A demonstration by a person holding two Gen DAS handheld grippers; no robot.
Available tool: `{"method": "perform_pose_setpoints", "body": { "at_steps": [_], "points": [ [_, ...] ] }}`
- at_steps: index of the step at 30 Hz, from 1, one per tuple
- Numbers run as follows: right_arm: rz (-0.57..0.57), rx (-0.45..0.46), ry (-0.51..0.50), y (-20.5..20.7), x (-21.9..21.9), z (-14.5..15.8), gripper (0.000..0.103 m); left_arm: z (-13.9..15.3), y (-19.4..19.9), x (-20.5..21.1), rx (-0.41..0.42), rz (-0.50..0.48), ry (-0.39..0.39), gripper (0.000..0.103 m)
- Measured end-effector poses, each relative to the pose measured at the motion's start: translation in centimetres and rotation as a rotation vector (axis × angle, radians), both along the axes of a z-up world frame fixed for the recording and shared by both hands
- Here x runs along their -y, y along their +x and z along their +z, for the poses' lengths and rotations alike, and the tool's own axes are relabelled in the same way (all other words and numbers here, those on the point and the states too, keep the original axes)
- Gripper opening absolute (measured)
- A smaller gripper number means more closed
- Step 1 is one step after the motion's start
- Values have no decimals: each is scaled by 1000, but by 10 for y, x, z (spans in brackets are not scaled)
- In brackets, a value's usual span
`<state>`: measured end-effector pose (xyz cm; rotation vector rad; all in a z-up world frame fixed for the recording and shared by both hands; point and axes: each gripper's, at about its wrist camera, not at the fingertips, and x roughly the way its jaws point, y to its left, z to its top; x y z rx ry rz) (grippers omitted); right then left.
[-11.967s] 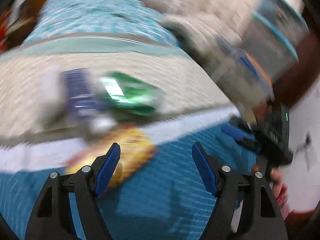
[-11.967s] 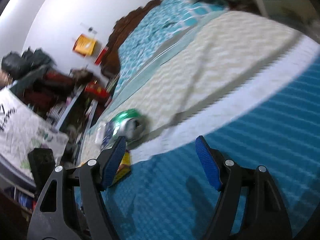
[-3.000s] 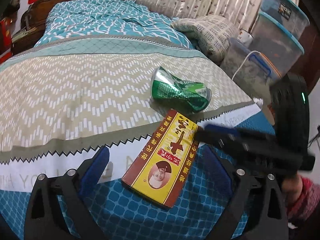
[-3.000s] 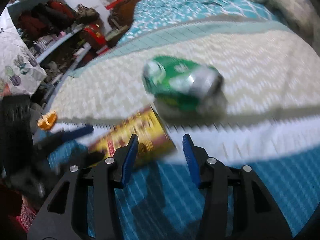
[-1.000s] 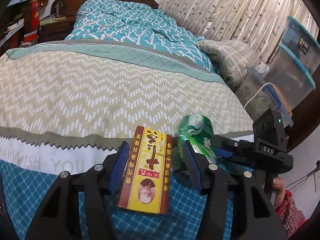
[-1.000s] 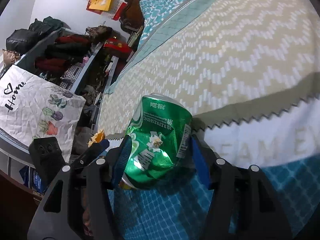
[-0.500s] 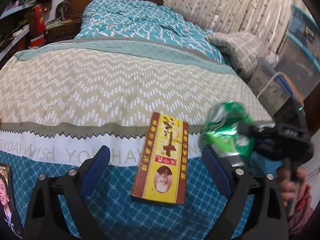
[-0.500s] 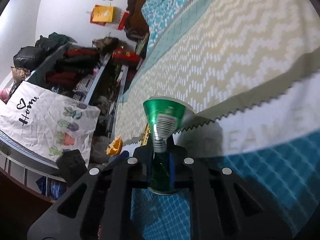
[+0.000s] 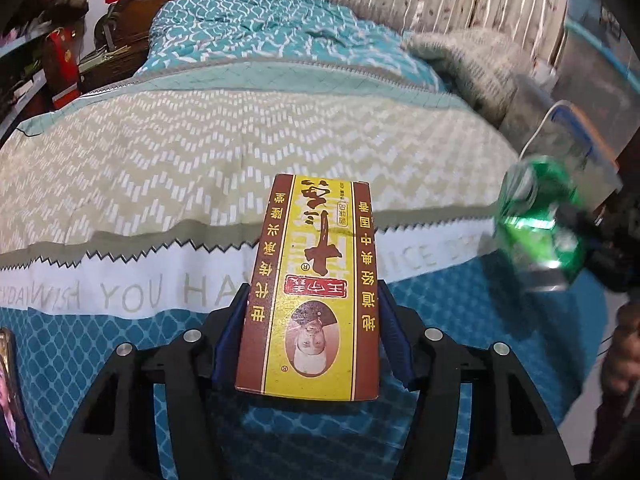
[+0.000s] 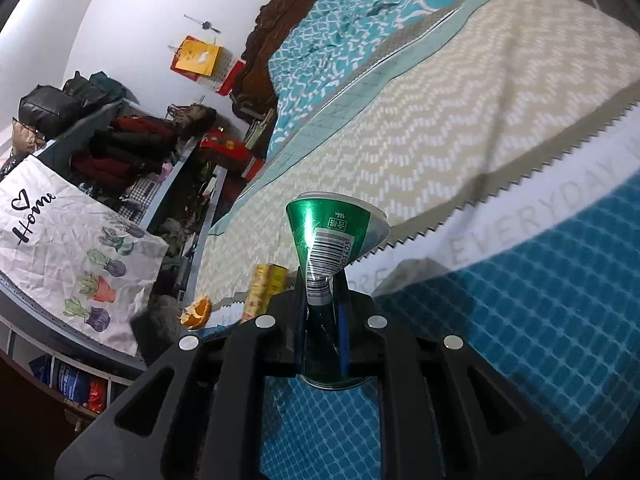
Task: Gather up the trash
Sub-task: 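Carry yellow box with left tool while right tool carries green can over the bin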
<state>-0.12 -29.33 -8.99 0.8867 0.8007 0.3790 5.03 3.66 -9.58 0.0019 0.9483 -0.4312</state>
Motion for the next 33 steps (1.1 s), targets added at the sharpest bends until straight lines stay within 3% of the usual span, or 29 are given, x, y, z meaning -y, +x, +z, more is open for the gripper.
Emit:
{"method": "perform_pose_setpoints", "body": {
  "at_steps": [7,14,26,33],
  "points": [
    [-3,10,-130,-21,11,12,15,10,-11,16,-16,-71,-83,57],
    [63,-11,-347,-26,-8,25,15,-1,-19,40,-47,-133,-86,57],
    [51,-37,-303,-15,-3,5,17,-9,-13,47,-71,-143,-87,57],
    [-57,13,-264,-30,36,17,17,14,-12,80,-37,-219,-75,57]
  ]
}}
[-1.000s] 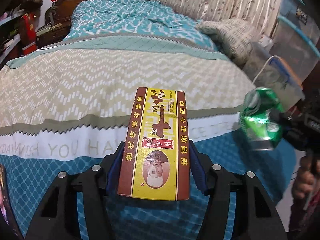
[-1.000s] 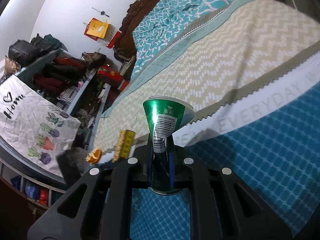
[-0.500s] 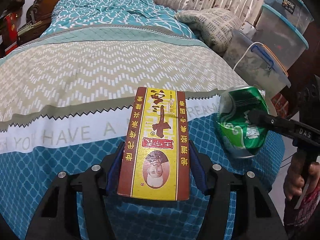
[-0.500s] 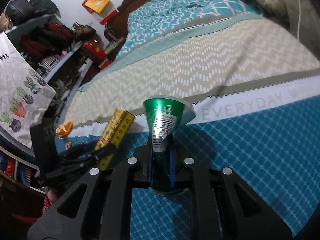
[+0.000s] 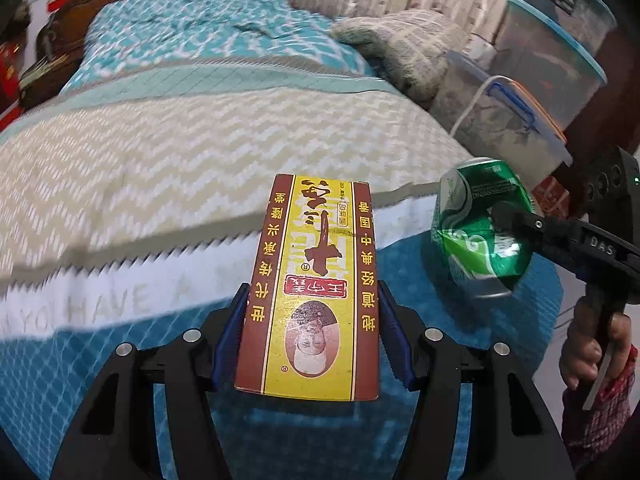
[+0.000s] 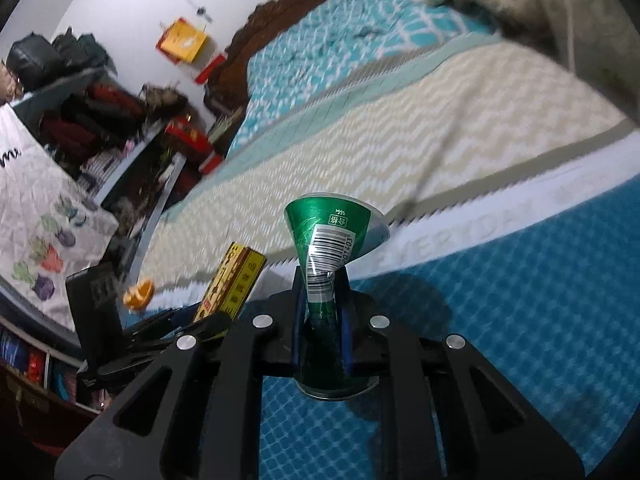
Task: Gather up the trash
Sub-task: 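Carry yellow box with left tool while right tool carries green can over the bin, then open both tools to drop box and can into the beige bin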
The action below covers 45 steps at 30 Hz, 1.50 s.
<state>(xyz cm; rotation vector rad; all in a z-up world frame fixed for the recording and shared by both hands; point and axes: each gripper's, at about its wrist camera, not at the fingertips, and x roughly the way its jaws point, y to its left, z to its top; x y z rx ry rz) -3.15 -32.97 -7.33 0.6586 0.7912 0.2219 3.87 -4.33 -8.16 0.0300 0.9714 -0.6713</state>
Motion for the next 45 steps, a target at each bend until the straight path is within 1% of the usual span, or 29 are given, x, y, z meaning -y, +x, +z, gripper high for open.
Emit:
{"method": "perform_pose_setpoints", "body": {
  "at_steps": [2,6,7,9,11,12,13,15,18,21,22,24,27,29,32,34,35,36,37,38,39,41,45],
  "points": [
    [-39,14,-11,-8,16,4,17,12,2,23,13,-44,-6,57],
    [-166,54,-19,-36,69,8,17,34,5,88,40,-160,-5,57],
    [-215,64,-25,-48,88,9,17,41,5,116,49,-205,2,57],
    [-297,79,-41,-66,121,10,17,47,5,155,55,-263,11,57],
    [-394,95,-61,-89,162,11,17,54,2,209,53,-341,15,57],
    [-438,101,-67,-99,182,12,17,57,1,238,46,-378,12,57],
    [-489,107,-73,-111,206,12,17,59,1,257,39,-403,9,57],
    [-567,109,-98,-126,242,13,17,63,-3,317,13,-470,-2,57],
    [-668,98,-159,-142,296,10,17,61,-4,388,-33,-527,-19,57],
    [-708,78,-178,-142,335,0,17,52,-7,442,-93,-564,-35,57],
    [-711,62,-187,-138,352,-6,17,48,-8,459,-110,-576,-37,57],
    [-701,38,-203,-131,371,-14,17,38,-13,491,-129,-596,-27,57],
    [-661,-21,-247,-112,400,-29,17,22,-17,523,-154,-614,-6,57],
    [-634,-42,-265,-100,408,-35,17,9,-15,540,-183,-618,3,57],
    [-560,-75,-265,-89,420,-49,19,-9,-11,559,-241,-611,-7,58],
    [-522,-81,-258,-85,421,-56,19,-20,-7,568,-269,-592,5,73],
    [-510,-93,-258,-83,422,-59,23,-24,-5,570,-281,-576,2,79],
    [-504,-100,-258,-81,424,-62,27,-26,-4,571,-287,-569,-5,79],
    [-506,-90,-261,-81,423,-63,46,-26,-4,572,-288,-566,-9,79],
    [-519,-72,-265,-84,423,-62,72,-26,-4,572,-283,-568,-10,80],
    [-540,-39,-268,-88,422,-59,75,-25,-5,571,-276,-567,-9,80],
    [-547,-13,-253,-91,419,-55,73,-21,-6,564,-262,-564,-14,80],
    [-586,42,-220,-104,414,-42,72,-4,-12,541,-226,-568,-41,80]
  ]
}}
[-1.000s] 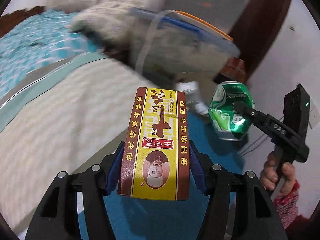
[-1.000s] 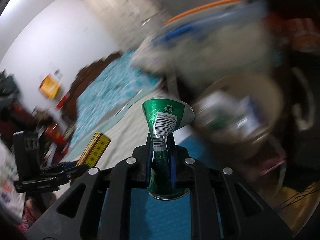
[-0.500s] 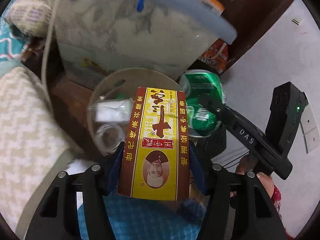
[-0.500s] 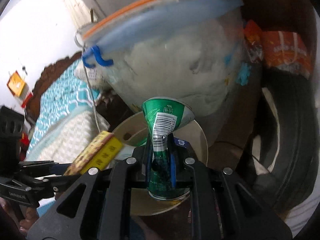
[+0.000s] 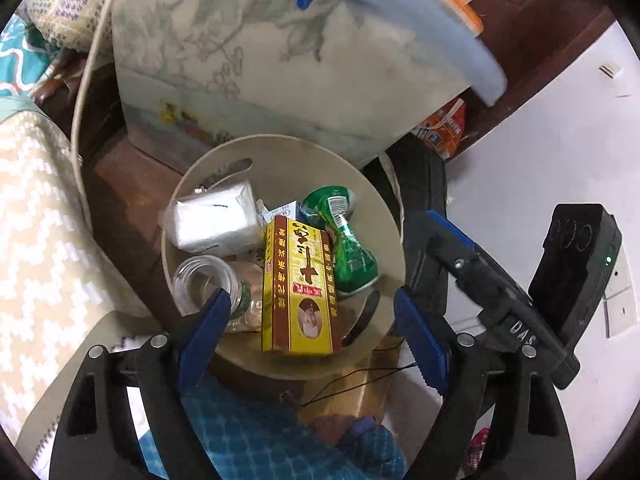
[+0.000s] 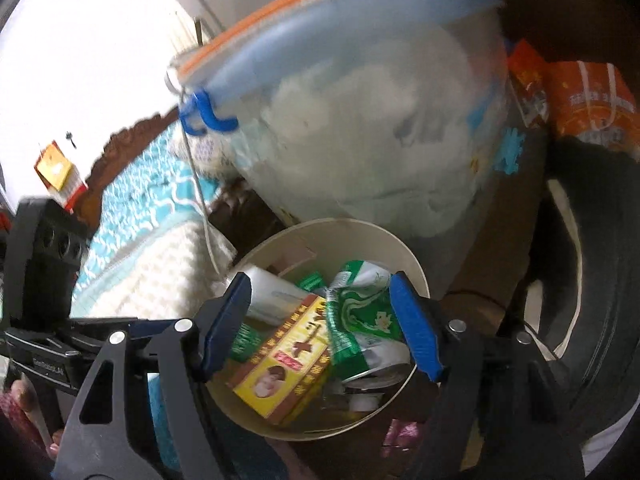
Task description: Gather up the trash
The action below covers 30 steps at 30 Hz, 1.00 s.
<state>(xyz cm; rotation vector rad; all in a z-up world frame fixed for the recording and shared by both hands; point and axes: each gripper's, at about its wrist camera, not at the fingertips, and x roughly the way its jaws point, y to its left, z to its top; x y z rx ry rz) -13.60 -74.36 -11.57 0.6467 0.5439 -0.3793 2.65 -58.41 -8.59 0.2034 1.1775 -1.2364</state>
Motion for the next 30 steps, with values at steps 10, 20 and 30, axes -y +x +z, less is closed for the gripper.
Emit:
{"method": "perform_pose_setpoints", "body": {
  "at_steps": [10,20,30],
  "points": [
    [-98,128,37,-52,-76,33,76,32,-26,-94,196,20,-58,84],
    [-157,167,98,-65,-181,39,95,40,-34,-213,374,167,14,94],
    [-176,128,103,-56,-265,58,99,43,-37,-308,472,317,87,94]
  ]
}}
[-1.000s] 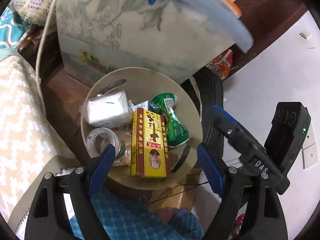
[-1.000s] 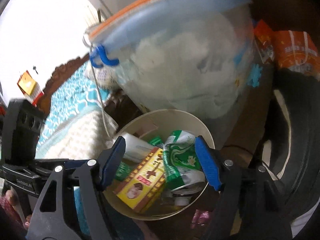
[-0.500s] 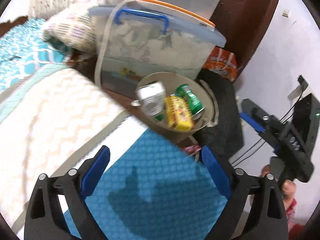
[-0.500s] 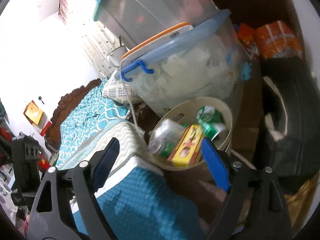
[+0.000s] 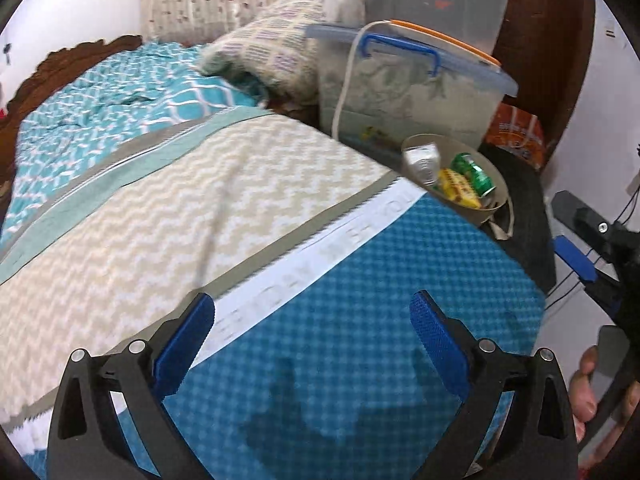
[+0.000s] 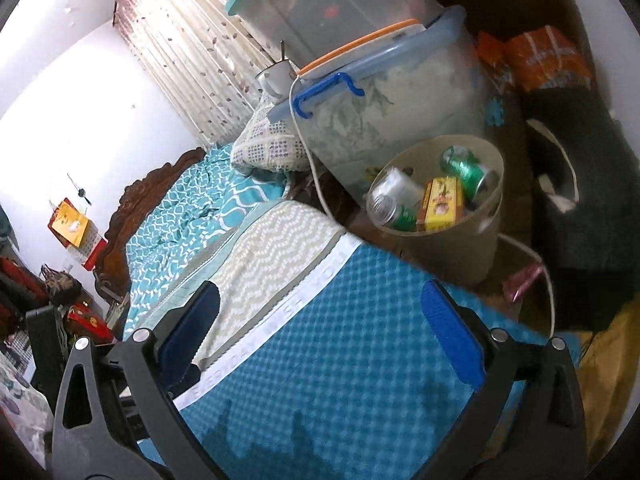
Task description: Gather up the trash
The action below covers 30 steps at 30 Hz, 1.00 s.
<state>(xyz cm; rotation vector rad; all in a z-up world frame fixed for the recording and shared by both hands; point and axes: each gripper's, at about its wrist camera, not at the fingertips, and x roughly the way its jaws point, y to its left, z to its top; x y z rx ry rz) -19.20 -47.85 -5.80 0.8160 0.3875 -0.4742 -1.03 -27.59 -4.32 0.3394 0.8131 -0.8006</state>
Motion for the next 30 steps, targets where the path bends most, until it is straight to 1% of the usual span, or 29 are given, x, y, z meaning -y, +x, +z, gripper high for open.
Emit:
{"method": "perform_pose_setpoints", "body": {
  "at_steps": [4,9,15,22,27,30],
  "points": [
    [-15,-10,9,-4,-22,6,100,4,-4,-26,20,27,-12,94],
    [-33,-15,23,-9,-39,13,99,7,-13,-39,64,50,-2,94],
    [-21,-21,-11,-9,-59,28,100,13,-20,-57,93,64,-27,94],
    [-15,-25,-57,-10,-72,39,100,22,-24,-70,127,85,-53,94],
    [-10,-38,-48,-9,-77,38,100,28,-25,-78,154,104,-68,94],
    [-22,-49,-59,-7,-79,37,100,30,-25,-81,174,121,-66,94]
  ]
}}
